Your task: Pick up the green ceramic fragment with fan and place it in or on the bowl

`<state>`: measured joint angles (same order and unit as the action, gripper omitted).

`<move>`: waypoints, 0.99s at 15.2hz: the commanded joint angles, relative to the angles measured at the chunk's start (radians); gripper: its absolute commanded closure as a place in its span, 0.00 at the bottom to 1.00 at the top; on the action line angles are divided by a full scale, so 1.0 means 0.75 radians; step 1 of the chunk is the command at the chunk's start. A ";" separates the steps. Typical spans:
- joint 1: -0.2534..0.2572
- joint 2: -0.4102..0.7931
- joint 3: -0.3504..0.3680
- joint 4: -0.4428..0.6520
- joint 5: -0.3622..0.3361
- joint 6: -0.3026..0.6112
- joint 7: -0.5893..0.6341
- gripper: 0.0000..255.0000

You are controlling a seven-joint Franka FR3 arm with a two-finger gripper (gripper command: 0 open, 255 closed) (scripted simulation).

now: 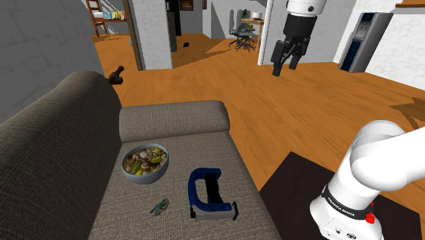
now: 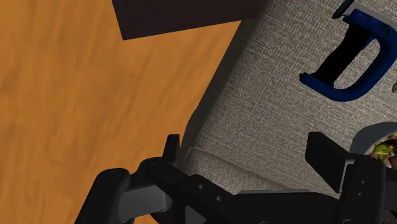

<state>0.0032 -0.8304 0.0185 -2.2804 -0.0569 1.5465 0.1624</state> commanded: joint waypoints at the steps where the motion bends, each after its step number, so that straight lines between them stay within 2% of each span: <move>1: 0.000 0.000 0.000 0.000 0.000 0.000 0.000 0.00; 8: 0.073 0.149 0.130 -0.088 0.064 0.213 0.068 0.00; 15: 0.137 0.358 0.264 -0.112 0.101 0.424 0.138 0.00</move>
<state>0.1005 -0.5963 0.2008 -2.3734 0.0167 1.8408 0.2571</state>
